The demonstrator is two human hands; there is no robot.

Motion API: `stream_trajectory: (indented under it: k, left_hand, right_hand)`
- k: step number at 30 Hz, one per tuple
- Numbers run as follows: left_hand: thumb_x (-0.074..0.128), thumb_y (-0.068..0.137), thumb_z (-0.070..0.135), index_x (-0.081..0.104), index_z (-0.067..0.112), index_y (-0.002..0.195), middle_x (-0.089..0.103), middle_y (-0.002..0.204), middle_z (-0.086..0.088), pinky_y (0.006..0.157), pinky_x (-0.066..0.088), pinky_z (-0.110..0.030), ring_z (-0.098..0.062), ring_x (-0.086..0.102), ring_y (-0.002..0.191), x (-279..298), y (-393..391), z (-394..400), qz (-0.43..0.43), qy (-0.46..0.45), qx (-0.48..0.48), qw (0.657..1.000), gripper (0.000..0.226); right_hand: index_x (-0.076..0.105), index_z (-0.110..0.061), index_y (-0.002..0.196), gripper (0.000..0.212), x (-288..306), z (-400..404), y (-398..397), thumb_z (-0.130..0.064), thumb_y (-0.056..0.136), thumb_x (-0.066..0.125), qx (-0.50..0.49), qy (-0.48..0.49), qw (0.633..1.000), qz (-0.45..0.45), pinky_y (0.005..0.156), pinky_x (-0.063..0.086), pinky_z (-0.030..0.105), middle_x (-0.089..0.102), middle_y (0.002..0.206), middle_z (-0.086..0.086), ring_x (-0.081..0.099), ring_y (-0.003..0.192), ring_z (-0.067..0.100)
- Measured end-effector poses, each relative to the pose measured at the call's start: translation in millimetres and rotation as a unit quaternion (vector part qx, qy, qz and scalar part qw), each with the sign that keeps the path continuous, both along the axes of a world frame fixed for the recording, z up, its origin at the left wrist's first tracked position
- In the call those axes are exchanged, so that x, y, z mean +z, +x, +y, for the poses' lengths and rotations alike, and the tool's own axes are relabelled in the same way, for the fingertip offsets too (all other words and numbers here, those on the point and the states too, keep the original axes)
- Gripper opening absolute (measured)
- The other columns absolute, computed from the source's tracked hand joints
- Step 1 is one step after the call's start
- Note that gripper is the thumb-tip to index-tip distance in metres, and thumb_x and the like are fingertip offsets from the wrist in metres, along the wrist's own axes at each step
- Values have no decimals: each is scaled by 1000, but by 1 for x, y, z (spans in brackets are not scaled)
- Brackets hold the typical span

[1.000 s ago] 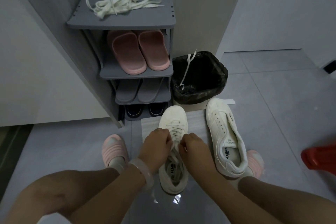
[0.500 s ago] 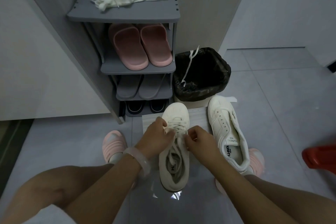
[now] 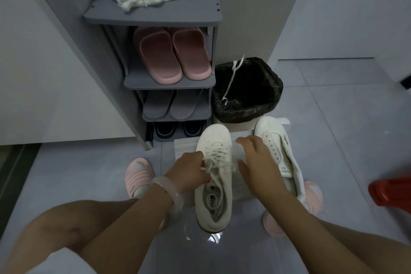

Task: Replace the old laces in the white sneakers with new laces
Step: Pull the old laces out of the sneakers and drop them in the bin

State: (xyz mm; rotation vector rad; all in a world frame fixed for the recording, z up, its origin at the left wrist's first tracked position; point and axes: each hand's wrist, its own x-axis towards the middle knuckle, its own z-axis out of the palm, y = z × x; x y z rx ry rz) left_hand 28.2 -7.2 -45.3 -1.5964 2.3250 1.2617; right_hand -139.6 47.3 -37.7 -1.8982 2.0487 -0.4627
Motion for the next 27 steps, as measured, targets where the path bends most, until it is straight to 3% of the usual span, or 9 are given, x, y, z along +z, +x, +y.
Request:
stream_trajectory:
  k: [4, 6, 8, 11, 14, 17, 20, 23, 27]
  left_hand:
    - [62, 81, 21, 35, 23, 66, 40, 74, 10, 51, 29, -15, -14, 47, 80, 3, 0, -3, -10, -3, -7, 1000, 31]
    - [62, 81, 20, 34, 23, 66, 39, 73, 10, 51, 28, -16, -14, 46, 79, 4, -1, -3, -12, -3, -9, 1000, 32]
    - [62, 82, 20, 34, 23, 65, 39, 73, 10, 51, 28, -16, -14, 46, 80, 4, 0, -3, -11, -2, -12, 1000, 33]
    - [61, 82, 19, 36, 22, 66, 41, 73, 10, 52, 29, -15, -15, 48, 81, 3, 1, -4, -9, 7, -10, 1000, 30]
    - [62, 82, 19, 44, 15, 76, 48, 82, 4, 53, 32, -15, -16, 50, 82, 2, 1, -4, -4, 12, -7, 1000, 19]
    - [66, 81, 25, 43, 17, 74, 47, 80, 5, 53, 32, -15, -14, 49, 79, 4, 0, -5, -3, 11, -2, 1000, 25]
    - [66, 83, 25, 40, 21, 66, 46, 71, 7, 57, 37, -19, -15, 51, 74, 6, 1, -5, 25, 24, 23, 999, 31]
    - [60, 86, 15, 47, 15, 70, 46, 71, 7, 58, 38, -16, -16, 53, 75, 6, 2, -7, 13, 11, 17, 1000, 21]
    - [57, 86, 11, 57, 8, 85, 51, 81, 0, 57, 34, -14, -16, 51, 81, 5, 3, -7, -7, 2, -2, 1000, 3]
  right_hand:
    - [67, -13, 78, 36, -11, 8, 6, -13, 47, 86, 119, -51, 985, 117, 69, 55, 38, 63, 106, 13, 56, 105, 30]
    - [66, -13, 73, 32, -19, 9, 10, -16, 47, 86, 119, -35, 985, 115, 70, 56, 39, 64, 100, 12, 52, 101, 28]
    - [65, -11, 73, 15, -21, 9, 11, -16, 61, 73, 128, -54, 984, 108, 67, 55, 38, 65, 94, 12, 60, 92, 29]
    - [62, -5, 76, 9, -5, 1, -1, 1, 73, 54, -14, -103, 993, 55, 65, 49, 38, 61, 89, 13, 58, 82, 31]
    - [64, -6, 97, 15, 10, -3, -20, -3, 84, 57, -179, -75, 981, 3, 85, 43, 45, 55, 112, 16, 47, 104, 34]
    - [64, -16, 105, 35, 5, 3, -13, -4, 72, 69, -53, -39, 997, 50, 92, 42, 46, 52, 121, 17, 47, 115, 37]
    - [67, -21, 85, 40, -9, 11, 5, -15, 49, 84, 113, -29, 984, 136, 89, 46, 49, 61, 112, 13, 57, 111, 36]
    - [68, -17, 73, 37, -13, 15, 15, -18, 42, 87, 123, -23, 981, 148, 81, 51, 45, 67, 98, 9, 65, 100, 31]
    - [64, -13, 71, 22, -11, 5, 6, -3, 55, 74, 62, -81, 986, 134, 79, 50, 44, 64, 86, 7, 64, 85, 29]
